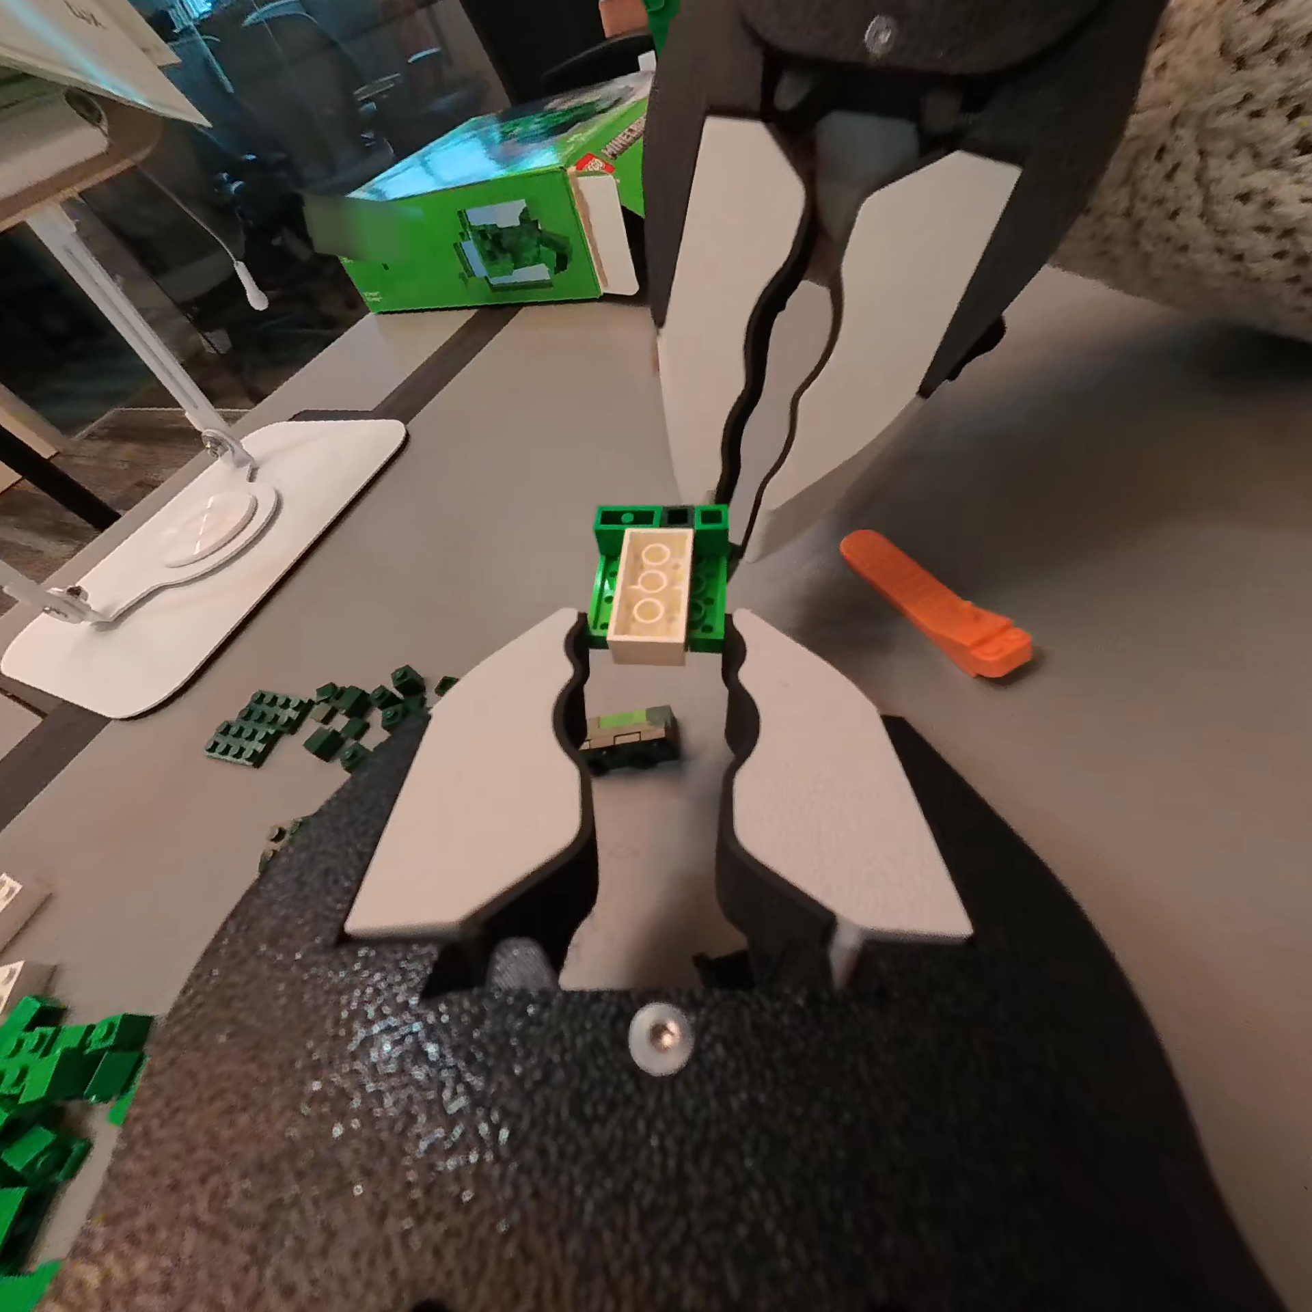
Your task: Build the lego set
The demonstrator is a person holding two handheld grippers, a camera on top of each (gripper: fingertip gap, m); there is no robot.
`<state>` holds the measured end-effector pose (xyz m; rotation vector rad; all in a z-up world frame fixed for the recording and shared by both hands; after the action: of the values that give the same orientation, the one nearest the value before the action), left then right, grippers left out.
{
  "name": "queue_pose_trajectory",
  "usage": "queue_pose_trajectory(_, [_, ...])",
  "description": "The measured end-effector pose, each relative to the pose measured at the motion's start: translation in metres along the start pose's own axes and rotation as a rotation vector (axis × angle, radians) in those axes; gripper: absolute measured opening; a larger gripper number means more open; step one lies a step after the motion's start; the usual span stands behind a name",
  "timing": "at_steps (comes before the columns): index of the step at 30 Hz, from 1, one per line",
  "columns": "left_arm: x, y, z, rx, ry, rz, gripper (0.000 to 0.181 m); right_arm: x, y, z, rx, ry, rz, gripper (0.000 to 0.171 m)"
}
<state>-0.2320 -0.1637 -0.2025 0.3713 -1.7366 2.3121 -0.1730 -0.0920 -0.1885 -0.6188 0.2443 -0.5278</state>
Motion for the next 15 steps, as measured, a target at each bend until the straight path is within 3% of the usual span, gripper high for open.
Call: queue_pose_trajectory(15, [-0.0073, 0.0053, -0.0058, 0.066, 0.014, -0.07, 0.036, 0.0018, 0.0, 0.0052, -0.039, -0.015, 0.003, 0.008])
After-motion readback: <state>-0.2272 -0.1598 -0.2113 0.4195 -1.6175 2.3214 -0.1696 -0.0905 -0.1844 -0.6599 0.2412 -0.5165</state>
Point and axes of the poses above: each gripper's, where its closed fingertips meet, z back along the fingers, y out of its underside, x = y × z across the jaws, the point moved 5 cm from there along z, back along the fingers, and after that the axes turned 15 degrees about -y, right-handed, at the moved point
